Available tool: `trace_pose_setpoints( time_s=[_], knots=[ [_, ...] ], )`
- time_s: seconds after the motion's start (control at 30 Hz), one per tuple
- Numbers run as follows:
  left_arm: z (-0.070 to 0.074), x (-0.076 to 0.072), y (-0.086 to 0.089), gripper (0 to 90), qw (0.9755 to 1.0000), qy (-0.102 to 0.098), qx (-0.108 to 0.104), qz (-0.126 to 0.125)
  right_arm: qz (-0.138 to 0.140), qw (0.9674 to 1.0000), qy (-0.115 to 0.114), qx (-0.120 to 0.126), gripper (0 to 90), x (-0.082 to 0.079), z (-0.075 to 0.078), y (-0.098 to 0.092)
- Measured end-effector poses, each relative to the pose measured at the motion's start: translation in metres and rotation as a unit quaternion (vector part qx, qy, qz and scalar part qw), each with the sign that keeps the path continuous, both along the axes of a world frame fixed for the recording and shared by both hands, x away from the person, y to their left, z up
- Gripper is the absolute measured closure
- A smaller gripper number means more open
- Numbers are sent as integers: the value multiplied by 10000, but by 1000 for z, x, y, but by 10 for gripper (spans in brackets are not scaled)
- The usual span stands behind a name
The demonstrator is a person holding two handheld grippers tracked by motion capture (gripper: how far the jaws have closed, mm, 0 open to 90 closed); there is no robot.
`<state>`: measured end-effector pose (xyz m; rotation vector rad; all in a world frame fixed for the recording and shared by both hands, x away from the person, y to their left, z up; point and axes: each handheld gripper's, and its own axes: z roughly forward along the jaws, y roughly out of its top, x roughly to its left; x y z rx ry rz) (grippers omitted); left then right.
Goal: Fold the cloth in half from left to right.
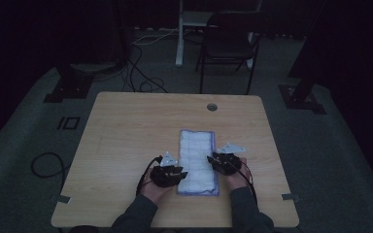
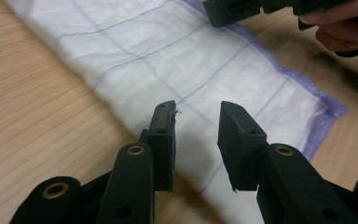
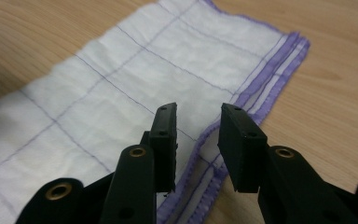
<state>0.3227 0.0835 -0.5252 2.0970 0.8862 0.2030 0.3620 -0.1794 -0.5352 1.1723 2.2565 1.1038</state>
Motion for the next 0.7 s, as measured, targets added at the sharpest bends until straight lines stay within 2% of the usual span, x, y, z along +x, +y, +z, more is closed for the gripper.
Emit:
trace_pose_setpoints(
  time_s=[0.03,0.17,0.4,0.6,0.7],
  knots=[
    [1,2,3,668,10000,-11,-11,44,-33,10000,49,-6,704,2,-2,0],
    [3,10,10,661,9998,-73,16,159,-78,9999,150,-20,877,4,-5,0],
    [6,26,17,656,9993,-80,2,353,-168,9998,115,-32,888,1,-3,-2],
    [8,37,13,650,9993,-74,11,364,-316,9993,187,76,881,1,-4,-9],
    [8,41,10,645,9993,-77,-12,373,-320,9993,213,43,871,2,-6,-10]
  ],
)
